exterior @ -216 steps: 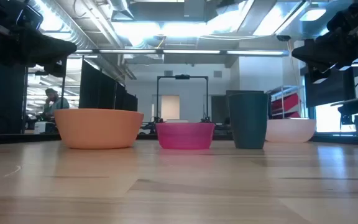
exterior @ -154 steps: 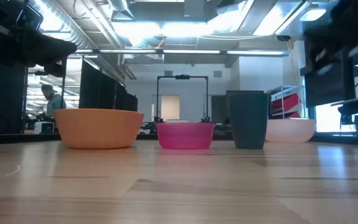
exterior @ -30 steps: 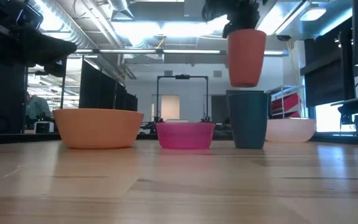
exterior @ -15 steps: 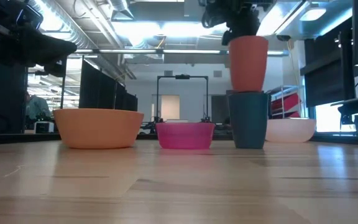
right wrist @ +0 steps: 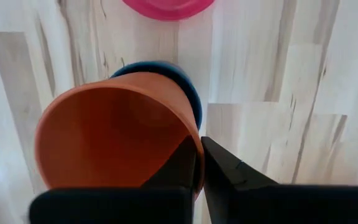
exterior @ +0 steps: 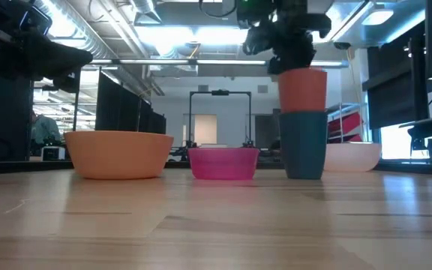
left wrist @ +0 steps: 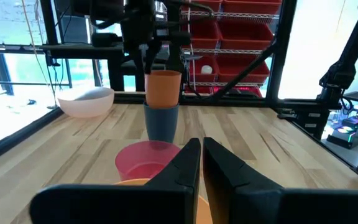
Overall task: Nest bowls inside each other
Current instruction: Stack the orange cup on top of the blue cup
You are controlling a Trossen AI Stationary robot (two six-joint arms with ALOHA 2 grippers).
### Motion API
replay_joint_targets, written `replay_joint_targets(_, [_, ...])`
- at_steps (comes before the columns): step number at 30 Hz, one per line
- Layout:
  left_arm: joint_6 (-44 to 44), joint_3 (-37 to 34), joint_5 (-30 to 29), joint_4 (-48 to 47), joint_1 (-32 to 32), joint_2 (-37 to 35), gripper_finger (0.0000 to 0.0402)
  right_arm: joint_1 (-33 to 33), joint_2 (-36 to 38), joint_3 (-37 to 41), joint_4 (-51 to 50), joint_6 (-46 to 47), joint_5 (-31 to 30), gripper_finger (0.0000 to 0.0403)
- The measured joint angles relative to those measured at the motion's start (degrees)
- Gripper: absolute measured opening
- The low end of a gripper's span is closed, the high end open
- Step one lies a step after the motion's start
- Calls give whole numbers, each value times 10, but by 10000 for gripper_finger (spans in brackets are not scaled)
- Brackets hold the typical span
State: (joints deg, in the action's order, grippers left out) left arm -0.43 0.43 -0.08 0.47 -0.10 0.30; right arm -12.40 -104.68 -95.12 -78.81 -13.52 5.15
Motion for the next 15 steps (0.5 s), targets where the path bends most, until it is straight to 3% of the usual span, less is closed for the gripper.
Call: replay_joint_targets(15, [0, 0, 0, 0, 0, 0, 1, -4, 28, 104, 23, -5, 0, 0])
